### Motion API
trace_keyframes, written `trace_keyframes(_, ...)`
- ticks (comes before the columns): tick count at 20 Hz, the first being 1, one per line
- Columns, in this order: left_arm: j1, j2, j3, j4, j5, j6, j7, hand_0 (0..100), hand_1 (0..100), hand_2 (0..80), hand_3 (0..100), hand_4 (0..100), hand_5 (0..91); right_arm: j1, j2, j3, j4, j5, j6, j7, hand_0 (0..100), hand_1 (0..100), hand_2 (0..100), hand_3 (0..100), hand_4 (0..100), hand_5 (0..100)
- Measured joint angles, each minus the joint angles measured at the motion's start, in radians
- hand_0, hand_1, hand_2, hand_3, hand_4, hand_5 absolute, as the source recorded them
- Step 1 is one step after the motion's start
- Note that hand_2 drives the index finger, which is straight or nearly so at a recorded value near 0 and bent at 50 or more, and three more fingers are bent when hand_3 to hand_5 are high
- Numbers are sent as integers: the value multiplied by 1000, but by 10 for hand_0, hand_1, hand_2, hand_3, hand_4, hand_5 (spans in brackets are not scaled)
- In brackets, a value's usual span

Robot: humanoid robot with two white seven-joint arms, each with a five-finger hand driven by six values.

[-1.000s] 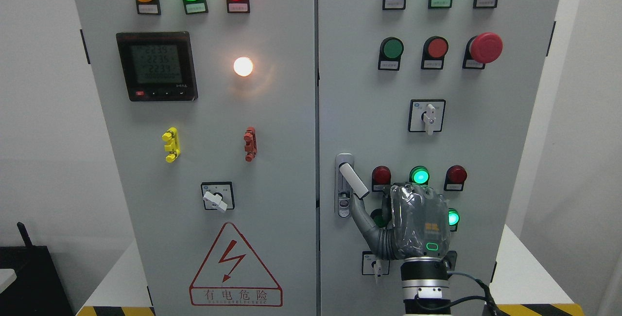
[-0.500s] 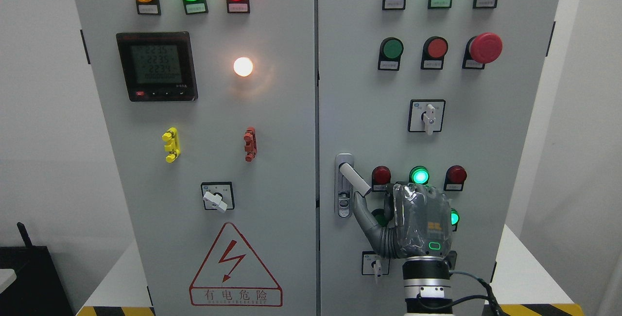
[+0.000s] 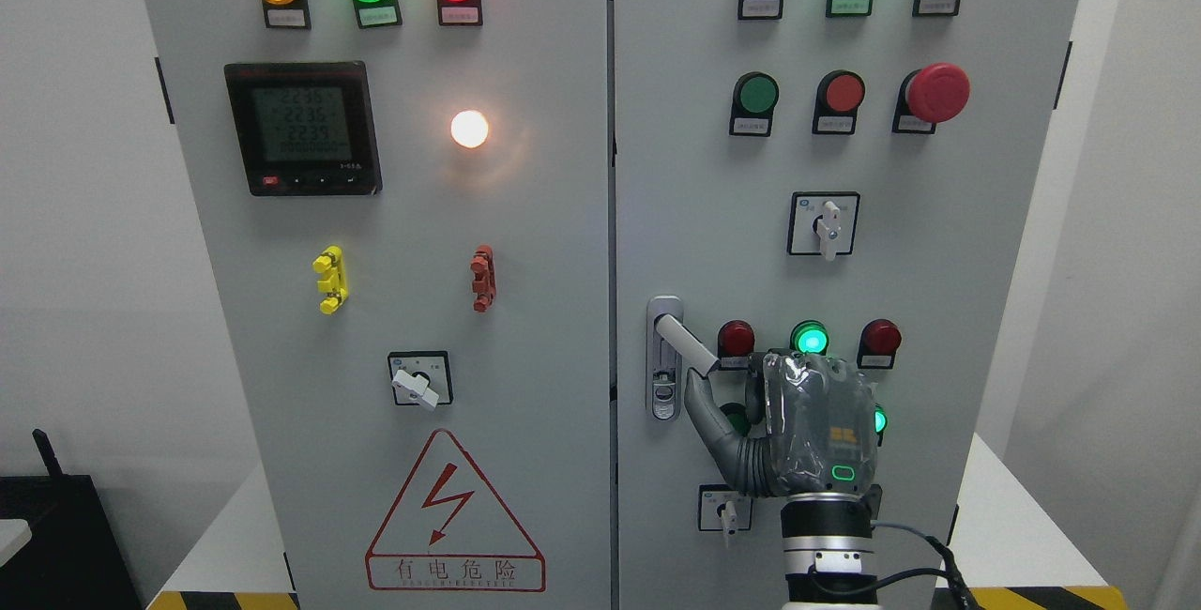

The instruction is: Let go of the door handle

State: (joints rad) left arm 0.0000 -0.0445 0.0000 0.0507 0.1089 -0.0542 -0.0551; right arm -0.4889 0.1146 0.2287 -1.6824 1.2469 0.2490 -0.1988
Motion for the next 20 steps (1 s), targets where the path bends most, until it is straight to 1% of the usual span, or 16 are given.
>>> trace_keyframes(20, 0, 0, 0, 0, 0, 0, 0, 120, 389, 0, 0, 0, 0, -7, -4, -7, -3, -14, 0, -8, 407, 190, 996, 1000, 880, 925)
